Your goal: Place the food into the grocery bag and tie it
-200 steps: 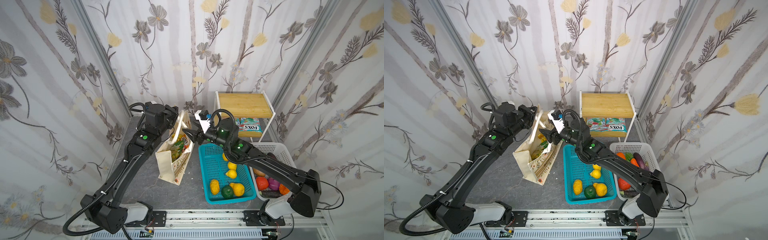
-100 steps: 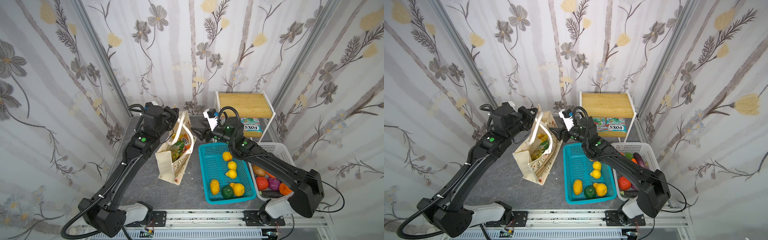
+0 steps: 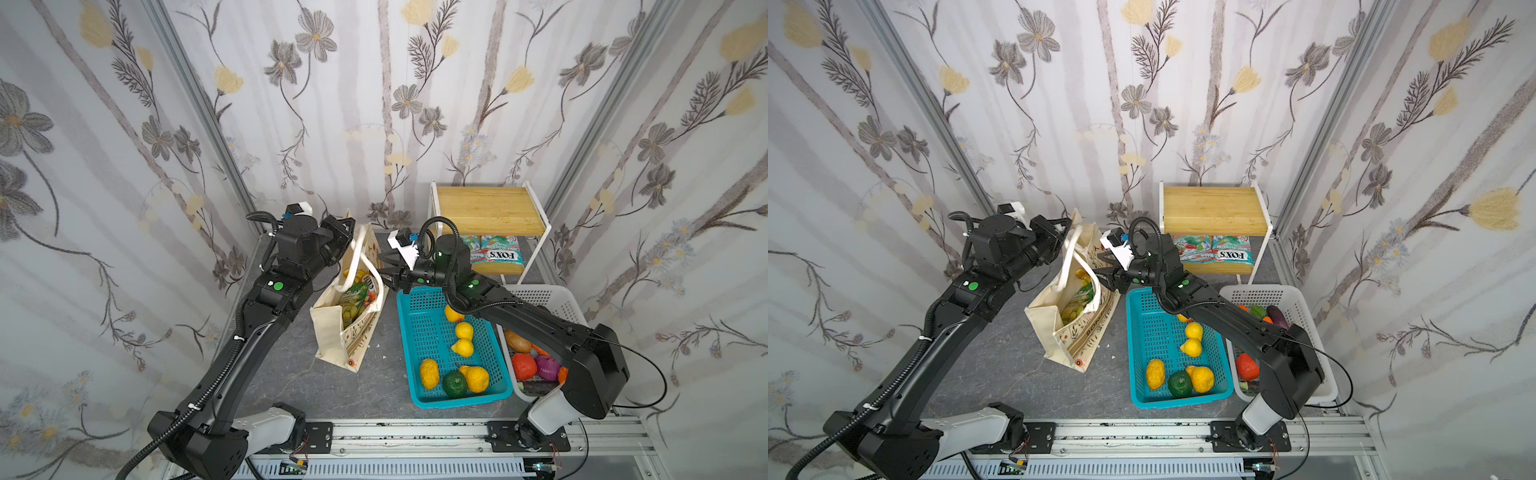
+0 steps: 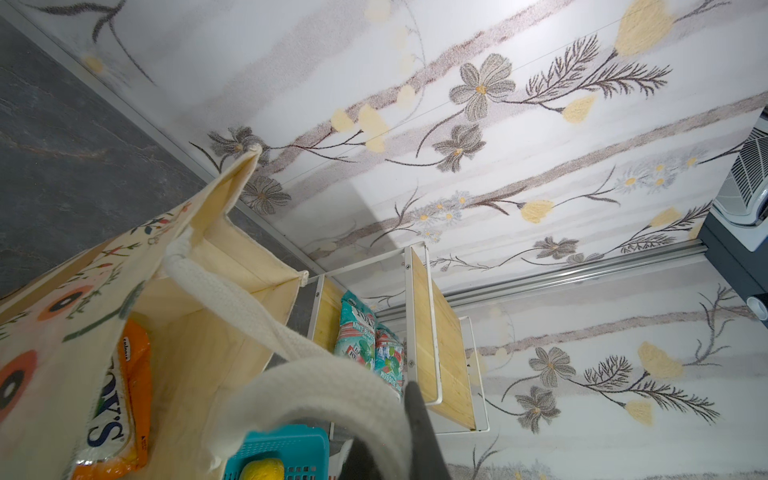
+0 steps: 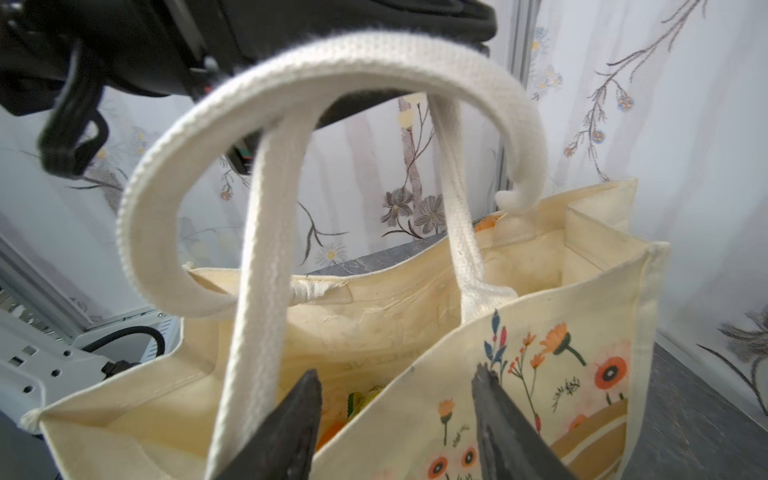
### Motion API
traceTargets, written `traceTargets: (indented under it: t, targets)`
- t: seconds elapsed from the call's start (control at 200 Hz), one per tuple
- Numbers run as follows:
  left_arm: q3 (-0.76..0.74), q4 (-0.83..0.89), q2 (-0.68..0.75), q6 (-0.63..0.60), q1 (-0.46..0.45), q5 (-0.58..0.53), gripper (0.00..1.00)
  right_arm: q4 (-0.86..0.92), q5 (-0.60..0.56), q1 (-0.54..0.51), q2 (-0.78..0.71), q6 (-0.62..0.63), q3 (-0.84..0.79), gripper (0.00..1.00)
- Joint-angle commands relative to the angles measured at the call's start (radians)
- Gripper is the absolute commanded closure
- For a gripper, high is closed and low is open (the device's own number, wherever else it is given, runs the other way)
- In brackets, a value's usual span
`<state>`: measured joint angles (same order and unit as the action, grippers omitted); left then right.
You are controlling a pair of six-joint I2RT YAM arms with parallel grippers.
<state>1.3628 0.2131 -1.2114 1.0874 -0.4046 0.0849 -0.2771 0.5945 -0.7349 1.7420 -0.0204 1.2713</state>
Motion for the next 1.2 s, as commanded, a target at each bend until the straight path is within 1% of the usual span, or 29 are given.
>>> traceTargets:
  t: [0.0,0.14,0.295,0.39,0.405,0.47,0.649,0.709,0.754,0.824,0.909,0.974,1.084,1.194]
  targets:
    - [-0.012,-0.051,0.008,-0.032,0.003,0.022,1.0,-0.109,0.112,-0.018,0.008,0.046,-0.01,0.39]
    - [-0.033,-0.06,0.019,-0.029,0.004,0.029,1.0,-0.094,0.127,-0.045,0.038,0.096,0.033,0.35]
    - [-0.051,-0.075,0.029,-0.032,0.006,0.042,1.0,-0.143,0.141,-0.071,0.076,0.102,0.074,0.34]
    - [-0.054,-0.08,0.03,-0.049,0.006,0.043,1.0,-0.169,0.169,-0.079,0.108,0.111,0.099,0.34]
    - [-0.054,-0.08,0.03,-0.05,0.007,0.042,1.0,-0.172,0.174,-0.106,0.115,0.112,0.104,0.34]
    - [-0.057,-0.081,0.033,-0.064,0.008,0.04,1.0,-0.175,0.198,-0.122,0.144,0.109,0.127,0.34]
    - [-0.062,-0.084,0.045,-0.077,0.016,0.033,1.0,-0.275,0.261,-0.136,0.197,0.045,0.143,0.38]
    - [-0.089,-0.085,0.048,-0.077,0.022,0.039,1.0,-0.322,0.282,-0.135,0.211,0.005,0.143,0.4]
    - [-0.093,-0.086,0.051,-0.08,0.026,0.04,1.0,-0.351,0.294,-0.137,0.219,-0.021,0.143,0.4]
    - [-0.102,-0.087,0.057,-0.078,0.036,0.038,1.0,-0.381,0.293,-0.143,0.231,-0.042,0.145,0.39]
    - [-0.112,-0.089,0.064,-0.072,0.047,0.041,1.0,-0.417,0.261,-0.153,0.244,-0.064,0.145,0.38]
    - [-0.12,-0.09,0.069,-0.07,0.051,0.039,1.0,-0.448,0.233,-0.159,0.25,-0.08,0.145,0.43]
    - [-0.129,-0.091,0.076,-0.07,0.061,0.039,1.0,-0.523,0.195,-0.16,0.264,-0.136,0.138,0.57]
    - [-0.14,-0.093,0.085,-0.067,0.067,0.042,1.0,-0.59,0.184,-0.161,0.273,-0.193,0.131,0.61]
